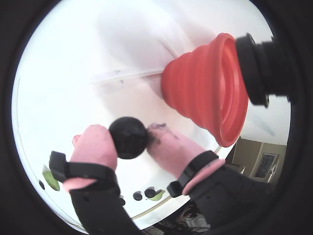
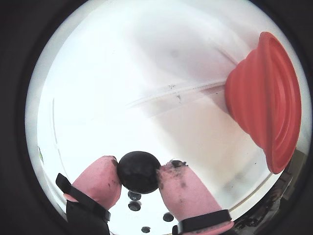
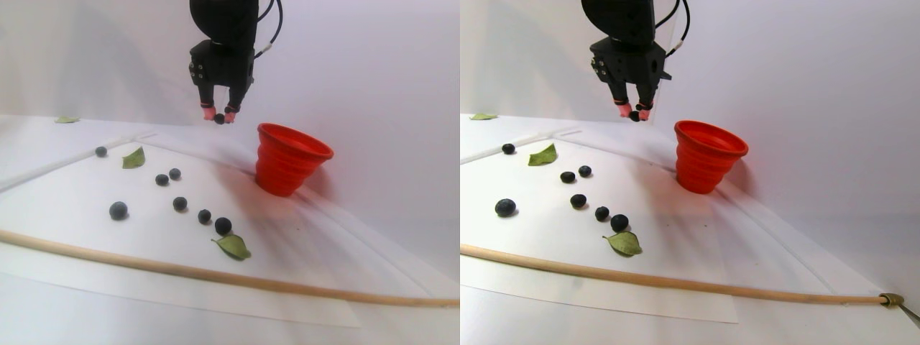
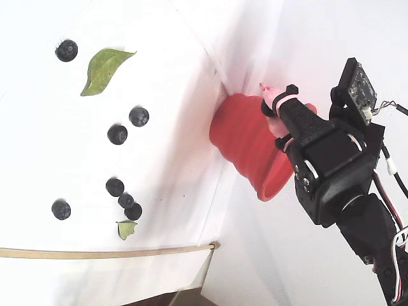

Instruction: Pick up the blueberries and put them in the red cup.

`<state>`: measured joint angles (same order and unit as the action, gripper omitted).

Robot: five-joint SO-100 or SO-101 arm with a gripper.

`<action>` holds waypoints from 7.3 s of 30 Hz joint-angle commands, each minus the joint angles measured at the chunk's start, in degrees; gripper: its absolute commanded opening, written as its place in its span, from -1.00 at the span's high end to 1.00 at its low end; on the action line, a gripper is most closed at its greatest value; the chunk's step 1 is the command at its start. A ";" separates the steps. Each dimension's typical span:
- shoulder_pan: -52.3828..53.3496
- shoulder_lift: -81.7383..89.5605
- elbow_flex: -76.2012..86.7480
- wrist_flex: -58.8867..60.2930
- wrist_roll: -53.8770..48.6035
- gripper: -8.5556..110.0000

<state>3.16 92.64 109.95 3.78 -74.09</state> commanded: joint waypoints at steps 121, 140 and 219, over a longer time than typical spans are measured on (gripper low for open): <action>3.60 19.95 8.61 9.93 -0.09 0.56; -1.85 16.44 10.28 10.28 8.35 0.56; -9.58 -9.67 4.22 -3.34 16.79 0.51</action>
<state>-6.50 81.65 116.81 1.23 -57.66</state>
